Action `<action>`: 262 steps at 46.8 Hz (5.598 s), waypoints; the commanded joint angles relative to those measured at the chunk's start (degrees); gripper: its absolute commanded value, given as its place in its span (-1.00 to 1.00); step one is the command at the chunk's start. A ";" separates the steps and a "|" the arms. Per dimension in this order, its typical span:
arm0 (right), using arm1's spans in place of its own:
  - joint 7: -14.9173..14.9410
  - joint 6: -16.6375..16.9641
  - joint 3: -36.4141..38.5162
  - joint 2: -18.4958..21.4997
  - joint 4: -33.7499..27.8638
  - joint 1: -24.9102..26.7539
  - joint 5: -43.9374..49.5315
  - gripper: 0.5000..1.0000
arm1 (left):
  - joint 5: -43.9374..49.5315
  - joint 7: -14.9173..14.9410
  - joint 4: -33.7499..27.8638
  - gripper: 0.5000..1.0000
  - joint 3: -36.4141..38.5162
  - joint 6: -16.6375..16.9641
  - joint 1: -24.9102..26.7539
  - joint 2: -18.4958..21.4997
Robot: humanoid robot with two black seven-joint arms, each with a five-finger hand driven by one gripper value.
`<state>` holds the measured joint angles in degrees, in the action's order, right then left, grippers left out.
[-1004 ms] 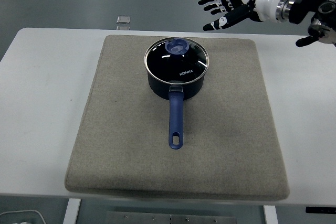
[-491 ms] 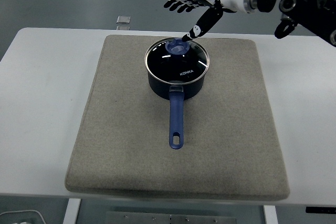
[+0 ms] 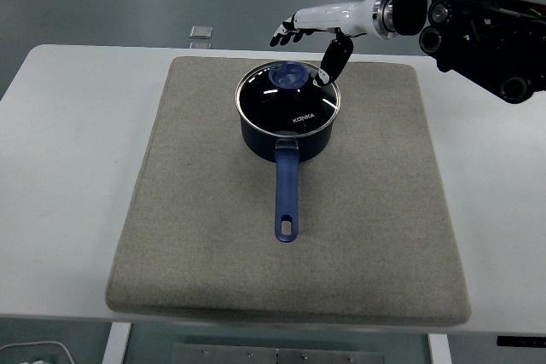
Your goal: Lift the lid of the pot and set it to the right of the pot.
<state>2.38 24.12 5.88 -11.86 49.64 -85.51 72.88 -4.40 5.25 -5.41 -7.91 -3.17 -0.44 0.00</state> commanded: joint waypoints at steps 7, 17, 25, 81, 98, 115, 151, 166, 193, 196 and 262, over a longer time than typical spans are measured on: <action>-0.09 -2.93 -0.52 1.75 1.16 -0.36 2.62 0.61 | 0.00 0.02 0.05 1.00 0.00 0.01 0.00 0.00; -0.09 -5.75 -4.38 4.30 1.34 -1.15 5.43 0.61 | 0.00 0.02 -0.03 1.00 0.00 0.01 0.00 0.00; -0.01 -5.75 -5.17 4.21 1.43 -1.59 6.84 0.61 | 0.00 0.02 -0.03 1.00 0.00 0.01 0.00 0.00; 0.87 -5.40 -6.93 3.77 0.64 -1.50 7.54 0.20 | 0.00 -0.07 0.05 1.00 0.00 0.01 0.00 0.00; 0.87 -5.05 -6.93 3.95 -0.24 -1.24 7.54 0.03 | 0.00 -0.07 -0.03 1.00 0.00 0.01 0.00 0.00; 0.87 -4.52 -6.76 4.13 -0.33 -1.41 6.84 -0.25 | 0.00 -0.07 -0.03 1.00 0.00 0.01 0.00 0.00; 0.61 -0.65 -5.70 4.13 -1.74 -1.68 6.40 -0.74 | 0.00 -0.07 0.05 1.00 0.00 0.01 0.00 0.00; 0.17 4.36 -4.12 4.13 -1.82 -3.61 -1.25 -1.00 | 0.00 0.02 0.05 1.00 -0.09 -0.08 0.00 0.00; 0.78 6.11 -4.12 -2.37 -2.35 -6.60 -2.04 -1.00 | 0.00 0.02 0.05 1.00 0.00 0.01 0.00 0.00; 1.05 5.94 -4.12 -3.60 -2.35 -6.60 -2.13 -1.00 | 0.00 0.02 -0.03 1.00 0.00 0.01 0.00 0.00; 4.21 -12.96 -17.30 -8.00 -10.09 6.76 -1.60 -1.00 | 0.00 0.02 -0.03 1.00 0.00 0.01 0.00 0.00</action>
<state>6.61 11.44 -11.42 -19.95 39.45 -79.09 71.33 -4.39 5.25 -5.41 -7.92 -3.17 -0.44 0.00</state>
